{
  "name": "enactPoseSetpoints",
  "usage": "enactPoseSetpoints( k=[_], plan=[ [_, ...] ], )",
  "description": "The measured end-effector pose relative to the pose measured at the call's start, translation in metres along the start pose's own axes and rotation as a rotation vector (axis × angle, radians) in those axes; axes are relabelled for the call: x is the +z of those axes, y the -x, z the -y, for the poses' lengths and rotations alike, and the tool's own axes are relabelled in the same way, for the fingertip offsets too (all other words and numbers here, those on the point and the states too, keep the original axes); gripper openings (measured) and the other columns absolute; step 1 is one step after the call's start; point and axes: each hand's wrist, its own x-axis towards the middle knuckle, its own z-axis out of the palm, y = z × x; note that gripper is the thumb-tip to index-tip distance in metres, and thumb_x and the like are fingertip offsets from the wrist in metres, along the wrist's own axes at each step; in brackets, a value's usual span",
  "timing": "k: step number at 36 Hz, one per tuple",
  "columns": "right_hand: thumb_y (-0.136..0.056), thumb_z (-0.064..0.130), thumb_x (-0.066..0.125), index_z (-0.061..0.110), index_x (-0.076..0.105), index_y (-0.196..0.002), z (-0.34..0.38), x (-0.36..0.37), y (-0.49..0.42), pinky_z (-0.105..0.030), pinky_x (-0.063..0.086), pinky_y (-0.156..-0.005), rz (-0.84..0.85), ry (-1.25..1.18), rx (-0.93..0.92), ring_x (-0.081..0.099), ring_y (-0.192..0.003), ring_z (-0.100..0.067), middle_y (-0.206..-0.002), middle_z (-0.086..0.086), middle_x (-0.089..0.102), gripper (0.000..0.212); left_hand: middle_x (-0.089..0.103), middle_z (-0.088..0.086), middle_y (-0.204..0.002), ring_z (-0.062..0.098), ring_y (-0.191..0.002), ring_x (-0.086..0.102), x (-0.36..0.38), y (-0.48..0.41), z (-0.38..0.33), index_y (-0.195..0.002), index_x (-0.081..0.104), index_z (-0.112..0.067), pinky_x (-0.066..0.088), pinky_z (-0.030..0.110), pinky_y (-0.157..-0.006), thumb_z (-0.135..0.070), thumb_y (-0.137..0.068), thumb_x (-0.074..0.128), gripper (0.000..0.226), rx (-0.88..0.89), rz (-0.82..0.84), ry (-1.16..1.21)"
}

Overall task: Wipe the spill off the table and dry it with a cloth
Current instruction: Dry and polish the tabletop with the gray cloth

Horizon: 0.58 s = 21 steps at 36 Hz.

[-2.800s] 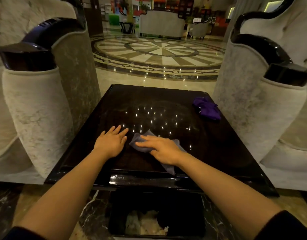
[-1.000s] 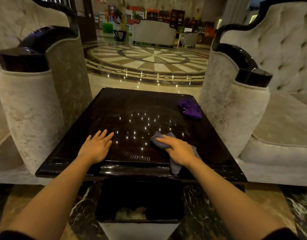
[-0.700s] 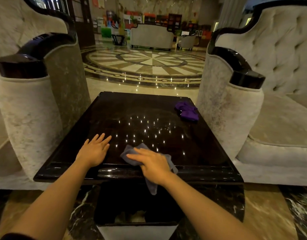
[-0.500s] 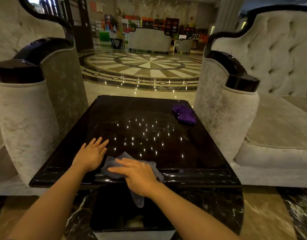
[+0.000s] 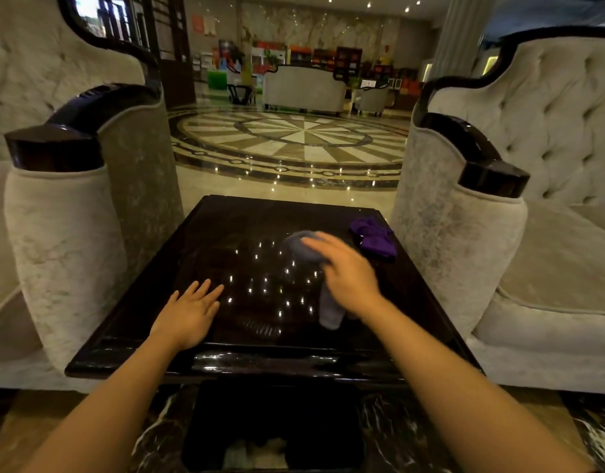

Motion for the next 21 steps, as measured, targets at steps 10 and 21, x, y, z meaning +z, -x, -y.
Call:
enactPoseSetpoints(
  k=[10, 21],
  plan=[
    [-0.088, 0.002, 0.039, 0.014, 0.041, -0.131, -0.104, -0.04, -0.002, -0.043, 0.038, -0.096, -0.143, 0.217, 0.36, 0.046, -0.12, -0.035, -0.136, -0.017, 0.046, 0.045, 0.002, -0.001, -0.157, 0.017, -0.145, -0.002, 0.004, -0.002, 0.002, -0.145, 0.007, -0.03, 0.003, 0.041, -0.118, -0.036, -0.099, 0.017, 0.048, 0.017, -0.012, -0.032],
    [-0.091, 0.011, 0.047, -0.004, 0.046, -0.113, -0.137, -0.02, -0.002, -0.048, 0.04, -0.084, -0.11, 0.221, 0.486, 0.05, -0.104, -0.04, -0.118, -0.027, 0.049, 0.027, 0.001, -0.002, -0.157, 0.016, -0.144, -0.004, 0.007, -0.005, 0.006, -0.145, 0.006, -0.032, 0.003, 0.04, -0.118, -0.038, -0.098, 0.016, 0.048, 0.026, -0.019, -0.042]
  ],
)
